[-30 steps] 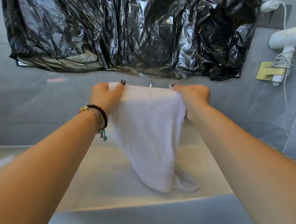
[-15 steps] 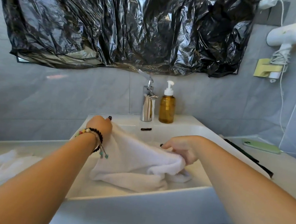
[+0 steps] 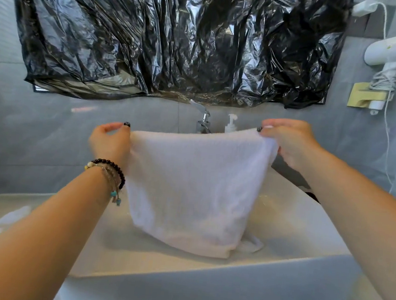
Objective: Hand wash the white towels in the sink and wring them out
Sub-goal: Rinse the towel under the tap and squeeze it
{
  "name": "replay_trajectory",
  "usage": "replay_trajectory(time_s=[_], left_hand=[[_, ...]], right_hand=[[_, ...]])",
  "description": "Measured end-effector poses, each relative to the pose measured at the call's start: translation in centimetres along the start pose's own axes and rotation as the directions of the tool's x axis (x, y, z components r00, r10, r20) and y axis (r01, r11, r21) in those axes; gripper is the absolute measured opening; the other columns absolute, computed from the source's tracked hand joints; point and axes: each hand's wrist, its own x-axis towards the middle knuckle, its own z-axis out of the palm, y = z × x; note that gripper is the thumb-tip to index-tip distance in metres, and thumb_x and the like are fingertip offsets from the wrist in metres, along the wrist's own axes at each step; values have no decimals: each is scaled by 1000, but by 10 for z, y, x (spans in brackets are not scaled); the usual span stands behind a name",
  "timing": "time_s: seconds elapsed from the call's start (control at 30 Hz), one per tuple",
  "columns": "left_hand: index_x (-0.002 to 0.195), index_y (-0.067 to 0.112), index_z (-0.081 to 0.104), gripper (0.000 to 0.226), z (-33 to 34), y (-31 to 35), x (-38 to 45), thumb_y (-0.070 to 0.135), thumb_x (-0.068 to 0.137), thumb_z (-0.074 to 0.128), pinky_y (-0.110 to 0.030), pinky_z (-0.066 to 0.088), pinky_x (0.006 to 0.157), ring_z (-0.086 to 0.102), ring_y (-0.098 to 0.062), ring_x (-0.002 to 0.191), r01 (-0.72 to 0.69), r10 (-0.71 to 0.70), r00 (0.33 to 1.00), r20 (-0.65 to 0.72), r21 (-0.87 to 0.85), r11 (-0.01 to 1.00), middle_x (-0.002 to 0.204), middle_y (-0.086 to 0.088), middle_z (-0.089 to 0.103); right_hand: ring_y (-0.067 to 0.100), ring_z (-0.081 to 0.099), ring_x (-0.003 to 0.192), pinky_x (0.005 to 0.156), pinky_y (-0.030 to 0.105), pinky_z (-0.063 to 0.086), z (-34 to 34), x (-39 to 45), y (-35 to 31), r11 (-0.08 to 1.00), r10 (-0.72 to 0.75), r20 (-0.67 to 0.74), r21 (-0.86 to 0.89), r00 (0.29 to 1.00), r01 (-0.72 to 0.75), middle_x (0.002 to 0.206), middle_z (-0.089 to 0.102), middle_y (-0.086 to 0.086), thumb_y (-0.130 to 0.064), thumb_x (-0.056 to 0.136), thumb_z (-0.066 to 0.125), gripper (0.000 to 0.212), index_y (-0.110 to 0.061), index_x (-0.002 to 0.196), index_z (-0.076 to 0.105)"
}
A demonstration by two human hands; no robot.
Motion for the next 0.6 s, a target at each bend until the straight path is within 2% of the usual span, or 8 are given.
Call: replay_trajectory(time_s=[0.07, 0.13, 0.2, 0.27, 0.33, 0.43, 0.53, 0.6], left_hand=[[109, 14, 67, 21, 0, 7, -3, 24, 91, 63, -33, 50, 77, 59, -19, 78, -141, 124, 988, 93, 203, 969, 106, -6, 65], [108, 15, 64, 23, -1, 1, -13, 33, 93, 62, -34, 48, 79, 61, -28, 94, -325, 122, 918, 376, 543, 774, 110, -9, 64], [125, 20, 55, 55, -2, -12, -27, 60, 88, 60, -36, 47, 88, 56, -30, 113, -534, -85, 786, 612, 742, 404, 129, -11, 57], [150, 35, 29, 96, 1, -22, -38, 80, 72, 61, -45, 37, 111, 36, -31, 141, -706, -335, 610, 719, 684, 183, 157, -8, 28], [155, 43, -1, 122, 9, -30, -52, 78, 63, 70, -48, 15, 123, 4, -26, 153, -810, -536, 404, 742, 562, 166, 166, 1, -6], [155, 37, -12, 134, 26, -49, -69, 70, 62, 78, -46, 7, 124, 0, -23, 153, -884, -630, 229, 742, 429, 185, 166, 4, -6], [150, 35, 26, 106, 37, -71, -67, 62, 65, 83, -38, 32, 116, 39, -17, 138, -844, -554, 121, 824, 379, 380, 148, 13, 41], [130, 33, 45, 68, 38, -88, -63, 58, 74, 77, -36, 44, 103, 52, -18, 120, -839, -438, 131, 889, 335, 428, 126, 11, 53]], right_hand=[[16, 60, 77, 67, 23, 45, 1, 0, -4, 948, -156, 6, -280, 988, 152, 78, 65, 0, -1, 76, 73, 18, -15, 87, 73], [22, 62, 93, 79, 27, 47, 1, -6, 9, 647, -151, 143, -734, 978, 207, 91, 69, 5, -12, 81, 72, 11, -11, 91, 73], [32, 53, 116, 95, 35, 46, 5, -21, 36, 252, 7, 302, -923, 953, 291, 123, 58, 14, -40, 81, 74, 49, -13, 120, 64], [36, 29, 137, 110, 46, 34, 13, -34, 61, 202, 227, 440, -894, 869, 400, 148, 28, 14, -65, 67, 74, 92, -29, 144, 38], [32, 6, 147, 117, 51, 20, 26, -39, 85, 225, 449, 543, -837, 710, 498, 160, 4, 5, -77, 56, 72, 120, -38, 152, 10], [28, 15, 146, 114, 53, 24, 44, -41, 113, 202, 603, 549, -807, 579, 555, 161, 11, -2, -83, 45, 71, 133, -43, 149, -1], [32, 44, 130, 104, 47, 41, 53, -38, 122, 263, 562, 618, -763, 549, 590, 146, 38, 7, -57, 64, 80, 109, -30, 148, 18], [38, 42, 128, 103, 51, 40, 54, -36, 127, 266, 519, 644, -747, 562, 609, 145, 36, 12, -51, 70, 78, 100, -20, 147, 23]])
